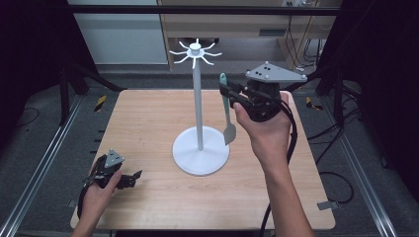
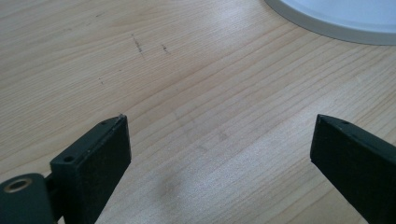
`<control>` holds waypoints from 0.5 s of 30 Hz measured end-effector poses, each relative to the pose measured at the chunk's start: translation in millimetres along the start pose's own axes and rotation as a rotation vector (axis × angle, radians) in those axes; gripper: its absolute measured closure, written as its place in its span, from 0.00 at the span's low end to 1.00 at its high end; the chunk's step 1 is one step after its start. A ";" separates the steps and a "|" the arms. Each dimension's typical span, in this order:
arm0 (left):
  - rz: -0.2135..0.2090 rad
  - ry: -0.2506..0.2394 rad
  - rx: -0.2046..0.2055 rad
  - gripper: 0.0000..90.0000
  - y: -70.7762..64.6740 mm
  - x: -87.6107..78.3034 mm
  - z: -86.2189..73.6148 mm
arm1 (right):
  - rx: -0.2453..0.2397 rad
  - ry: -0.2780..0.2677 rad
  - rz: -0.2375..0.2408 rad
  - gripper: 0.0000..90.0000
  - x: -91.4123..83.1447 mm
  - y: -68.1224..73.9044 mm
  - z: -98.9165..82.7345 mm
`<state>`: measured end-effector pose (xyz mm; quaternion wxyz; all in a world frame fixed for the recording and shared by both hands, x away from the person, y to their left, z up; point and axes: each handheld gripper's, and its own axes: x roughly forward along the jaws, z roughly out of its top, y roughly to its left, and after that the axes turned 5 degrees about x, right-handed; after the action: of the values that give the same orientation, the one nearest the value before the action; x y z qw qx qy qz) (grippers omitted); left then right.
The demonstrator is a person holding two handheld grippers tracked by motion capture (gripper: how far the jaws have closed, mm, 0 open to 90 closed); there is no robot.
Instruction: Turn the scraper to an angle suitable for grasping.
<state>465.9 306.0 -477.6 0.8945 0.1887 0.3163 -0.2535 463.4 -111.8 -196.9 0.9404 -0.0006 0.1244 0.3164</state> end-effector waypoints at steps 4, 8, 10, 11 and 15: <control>-0.002 0.004 0.002 0.05 -0.1 0.5 -0.1 | -0.006 -0.007 0.013 0.83 3.1 2.4 6.9; -0.003 0.004 0.003 0.05 -0.7 1.2 0.1 | -0.008 -0.009 0.015 0.83 2.9 2.7 11.7; -0.004 0.007 0.009 0.05 -1.3 1.1 0.4 | -0.009 -0.009 0.015 0.83 2.5 2.3 12.9; -0.005 0.008 0.008 0.05 -1.7 1.2 0.5 | -0.012 -0.010 0.018 0.83 1.8 2.2 15.2; -0.006 0.008 0.008 0.05 -2.4 2.1 0.6 | -0.016 -0.004 0.021 0.83 2.8 2.9 20.2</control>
<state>466.2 303.1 -478.9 0.8915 0.1925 0.3195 -0.2570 468.5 -106.2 -177.8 0.9373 -0.0062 0.1200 0.3272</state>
